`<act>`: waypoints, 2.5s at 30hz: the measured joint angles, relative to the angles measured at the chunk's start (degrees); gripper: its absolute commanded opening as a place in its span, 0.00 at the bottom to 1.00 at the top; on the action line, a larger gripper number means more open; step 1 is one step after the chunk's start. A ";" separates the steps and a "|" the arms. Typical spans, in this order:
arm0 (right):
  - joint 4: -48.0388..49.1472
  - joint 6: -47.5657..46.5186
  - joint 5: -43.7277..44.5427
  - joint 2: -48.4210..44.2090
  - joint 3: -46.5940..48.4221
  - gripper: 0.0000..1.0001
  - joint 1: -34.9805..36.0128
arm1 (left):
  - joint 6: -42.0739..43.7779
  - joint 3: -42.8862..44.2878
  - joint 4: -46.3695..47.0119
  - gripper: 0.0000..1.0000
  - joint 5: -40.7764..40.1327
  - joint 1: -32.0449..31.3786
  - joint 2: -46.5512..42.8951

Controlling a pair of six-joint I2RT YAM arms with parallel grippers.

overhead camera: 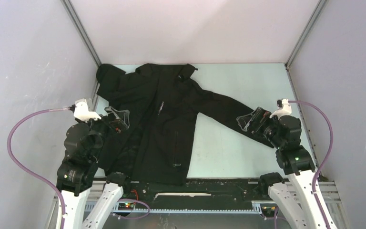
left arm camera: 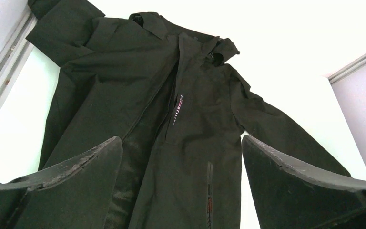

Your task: Zip up the jacket

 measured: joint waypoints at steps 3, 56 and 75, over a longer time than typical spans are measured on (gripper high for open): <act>0.85 0.94 1.22 -0.42 -1.25 1.00 0.28 | 0.09 0.00 -0.35 1.00 0.81 0.00 -0.04; 27.65 14.25 23.98 61.51 5.44 0.55 52.41 | 9.94 -10.47 1.62 1.00 -0.31 2.97 8.61; 22.84 13.14 43.52 65.35 8.81 0.00 50.12 | 9.99 -10.47 2.43 1.00 0.83 2.97 9.64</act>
